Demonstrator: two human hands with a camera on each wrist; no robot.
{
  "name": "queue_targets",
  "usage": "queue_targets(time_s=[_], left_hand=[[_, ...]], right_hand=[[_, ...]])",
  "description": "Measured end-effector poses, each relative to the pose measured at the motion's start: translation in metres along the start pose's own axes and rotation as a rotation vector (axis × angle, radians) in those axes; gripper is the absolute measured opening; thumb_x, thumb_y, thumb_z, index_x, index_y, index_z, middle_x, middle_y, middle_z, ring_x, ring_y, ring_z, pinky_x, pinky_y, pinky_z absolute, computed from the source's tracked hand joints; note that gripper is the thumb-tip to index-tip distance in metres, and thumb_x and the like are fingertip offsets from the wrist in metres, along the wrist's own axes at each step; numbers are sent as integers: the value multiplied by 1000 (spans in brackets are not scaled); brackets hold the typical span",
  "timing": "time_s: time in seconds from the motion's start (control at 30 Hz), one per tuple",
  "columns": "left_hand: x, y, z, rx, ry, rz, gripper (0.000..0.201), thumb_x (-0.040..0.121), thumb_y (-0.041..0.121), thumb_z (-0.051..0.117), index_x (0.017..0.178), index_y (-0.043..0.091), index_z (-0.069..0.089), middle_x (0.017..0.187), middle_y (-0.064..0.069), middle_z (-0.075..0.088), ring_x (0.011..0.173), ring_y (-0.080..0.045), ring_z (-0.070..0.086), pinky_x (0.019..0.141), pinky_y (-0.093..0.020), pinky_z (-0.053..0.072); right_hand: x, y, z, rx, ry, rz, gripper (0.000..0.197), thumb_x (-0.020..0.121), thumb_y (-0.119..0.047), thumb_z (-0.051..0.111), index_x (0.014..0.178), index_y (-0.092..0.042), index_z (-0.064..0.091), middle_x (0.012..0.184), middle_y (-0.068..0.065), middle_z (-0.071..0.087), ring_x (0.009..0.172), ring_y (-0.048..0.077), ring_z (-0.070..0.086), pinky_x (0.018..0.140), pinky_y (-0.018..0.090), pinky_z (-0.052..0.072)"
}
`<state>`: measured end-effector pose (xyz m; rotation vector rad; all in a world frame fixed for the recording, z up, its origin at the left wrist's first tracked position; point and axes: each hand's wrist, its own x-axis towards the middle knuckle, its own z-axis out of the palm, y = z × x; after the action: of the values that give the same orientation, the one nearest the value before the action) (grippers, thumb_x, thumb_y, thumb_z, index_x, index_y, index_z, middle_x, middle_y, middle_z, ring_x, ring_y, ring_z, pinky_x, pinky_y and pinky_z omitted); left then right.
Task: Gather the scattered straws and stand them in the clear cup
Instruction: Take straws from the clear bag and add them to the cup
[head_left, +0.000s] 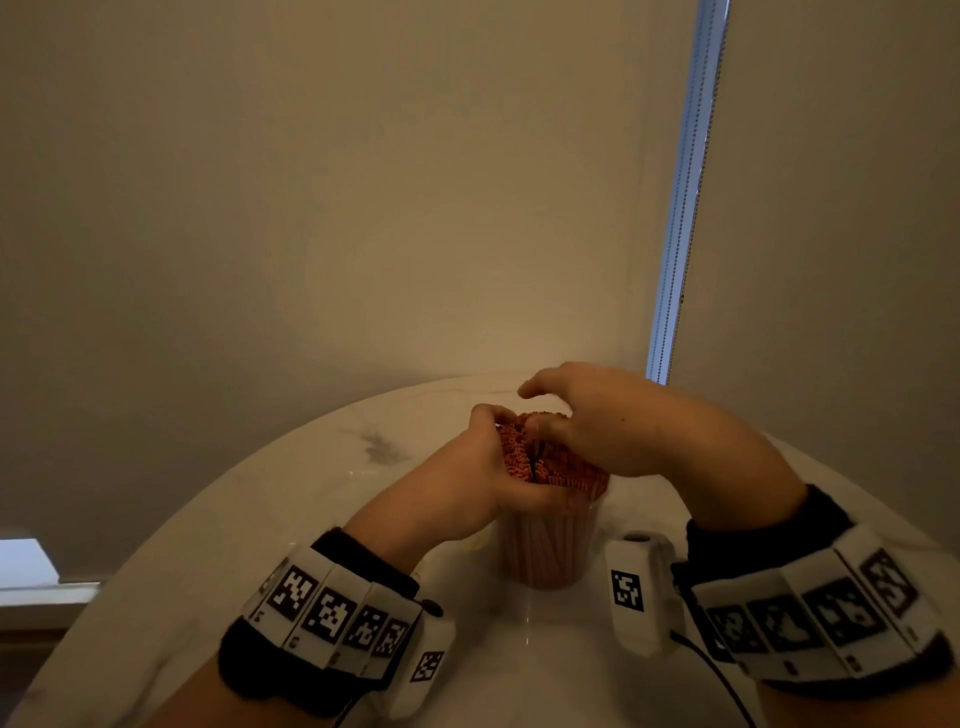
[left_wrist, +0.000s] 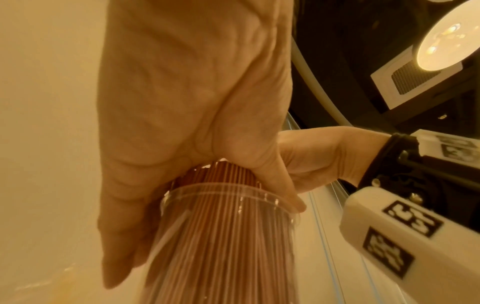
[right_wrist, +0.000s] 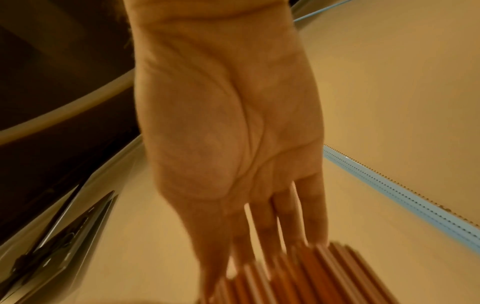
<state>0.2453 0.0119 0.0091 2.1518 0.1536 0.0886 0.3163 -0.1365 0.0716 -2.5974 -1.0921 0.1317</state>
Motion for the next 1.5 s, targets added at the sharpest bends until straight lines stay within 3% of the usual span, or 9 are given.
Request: queue_targets(time_s=[0.2,0.37,0.5,0.63,0.77,0.97,1.13,1.3,1.5], left_hand=[[-18,24,-29,123,-36,-58,134,66,37,95,164,21,6,160,-3,40,141,-17,42,103,-25,40],[-24,35,-86,312,124,-79,92,73,76,68,147,23,53,143,5,58,121,-11,54,99,-31,44],[-6,-8,-125,613,165,-272,36,106,38,50,135,22,64,139,-2,62,126,-24,56,111,-43,43],[2,-68,-131,897,-32,-413,56,101,10,40,152,31,46,163,-1,38,147,-25,37,119,-38,29],[-2,-100,-116,921,-143,-360,59,104,29,47,160,21,31,165,-4,33,149,-23,35,121,-34,27],[-22,-108,-121,936,-59,-415,46,94,28,66,137,13,60,136,-8,62,121,-27,60,97,-32,49],[-51,-106,-133,550,117,-476,24,98,21,54,111,4,66,110,-11,64,95,-26,62,76,-32,55],[-78,-84,-135,119,236,-427,11,97,12,55,99,8,64,94,-8,59,85,-20,56,85,-35,53],[-96,-59,-136,8,307,-256,12,98,14,61,108,8,65,105,-7,65,100,-22,60,90,-33,48]], right_hand=[[5,-2,13,17,-168,-5,60,104,-52,34,158,-31,18,165,-1,19,150,23,20,121,43,18],[0,-5,9,-110,-174,-68,60,98,-59,42,153,-37,33,159,-6,34,142,21,35,111,36,29],[-9,-16,-3,60,-2,-103,43,96,-54,53,136,-38,57,134,-11,59,116,16,54,85,28,40],[-29,-42,-7,166,94,-176,26,95,-56,53,109,-40,66,95,-22,62,88,4,58,70,27,47],[-47,-70,27,99,-184,-212,28,97,-54,51,111,-35,66,98,-12,71,87,6,63,81,33,52],[-44,-85,76,-156,-525,-192,40,104,-40,44,131,-14,61,114,9,68,98,25,66,90,40,54],[-34,-95,88,-196,-469,-18,63,97,-63,42,95,-5,67,79,7,68,66,20,64,78,35,53],[-21,-118,78,208,-131,41,99,70,-84,57,131,-7,47,98,7,69,73,17,72,63,32,56],[-8,-135,66,532,214,-27,25,92,-38,51,96,-16,62,90,2,72,80,21,71,77,46,61]])
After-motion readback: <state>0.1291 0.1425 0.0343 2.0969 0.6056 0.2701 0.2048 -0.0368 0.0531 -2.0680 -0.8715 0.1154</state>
